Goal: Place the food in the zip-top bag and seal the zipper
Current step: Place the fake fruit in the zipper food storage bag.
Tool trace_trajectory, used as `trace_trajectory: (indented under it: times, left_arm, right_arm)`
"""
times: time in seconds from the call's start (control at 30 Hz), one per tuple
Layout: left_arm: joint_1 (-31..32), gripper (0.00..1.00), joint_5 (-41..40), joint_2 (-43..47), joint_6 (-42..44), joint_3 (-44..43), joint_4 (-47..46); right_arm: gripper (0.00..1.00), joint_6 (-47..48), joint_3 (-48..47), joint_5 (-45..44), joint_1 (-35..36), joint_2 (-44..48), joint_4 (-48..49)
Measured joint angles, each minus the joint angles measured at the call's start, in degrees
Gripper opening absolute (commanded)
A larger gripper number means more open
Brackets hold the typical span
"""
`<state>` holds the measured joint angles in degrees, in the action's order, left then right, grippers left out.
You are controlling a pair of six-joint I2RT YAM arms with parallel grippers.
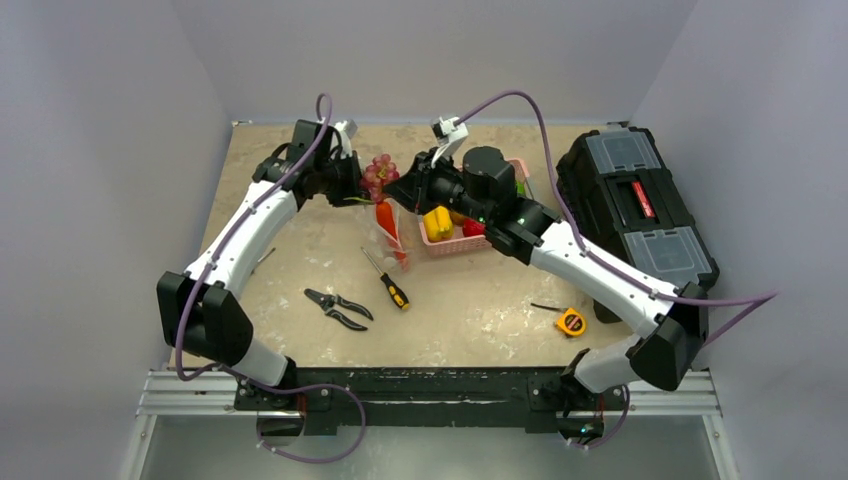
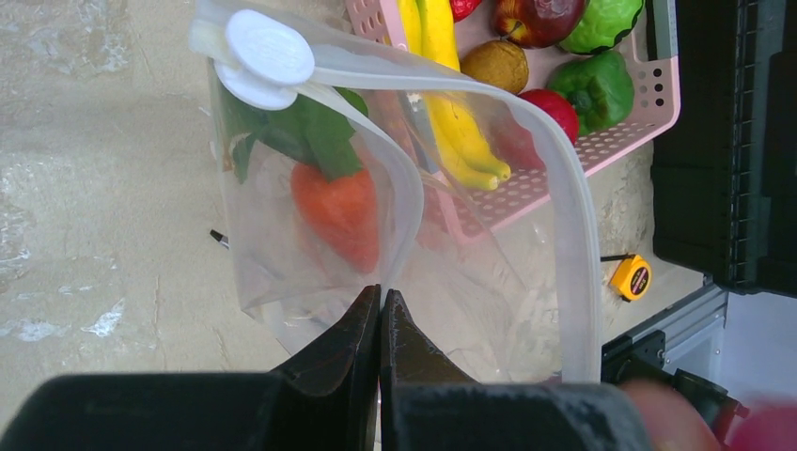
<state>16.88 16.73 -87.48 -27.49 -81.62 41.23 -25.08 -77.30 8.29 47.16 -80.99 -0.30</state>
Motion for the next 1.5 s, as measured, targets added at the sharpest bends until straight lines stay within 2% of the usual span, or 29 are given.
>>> trace_trajectory:
  times: [0.37,0.73,0.8,0.9,1.0,1.13,1.33,1.5]
  left_arm:
    - [0.00,0.00,-0.24,1.84,0.00,0.07,-0.04]
    - [0.00,0.00,0.59,2.73,-0.02,0.92,-0.44]
    - [0.00,0.00,0.79,2.89,-0.02,0.92,-0.52]
    - [0.00,0.00,0.98,3.30,-0.02,1.22,-1.03]
    - [0.00,0.00,1.07,3.63,-0.02,1.51,-1.27]
    - [0.00,0.00,1.05,3.91,-0.04,1.86,-1.31]
    - [0.00,0.00,1.09,4.81,-0.15,1.88,-1.42]
    - [-0.02,0.00,1.11,5.01,-0.46,1.88,-1.57]
  right_arm:
    - [0.00,1.55,-0.55,-8.31,-0.35,-4.90,-8.98]
    - [0.01,9.18,-9.25,-18.27,1.64,-10.69,-18.47]
    - [0.05,10.01,-11.28,-19.65,2.47,-12.00,-19.32]
    - [0.19,10.88,-14.32,-20.90,3.69,-14.34,-20.39]
    - [0.38,11.30,-16.79,-21.79,4.66,-16.59,-21.90]
    - [0.58,11.54,-17.94,-22.60,5.20,-18.45,-23.47]
    - [0.64,10.95,-17.97,-22.64,5.22,-18.69,-24.04]
    - [0.64,10.71,-17.81,-22.86,5.22,-18.36,-23.69]
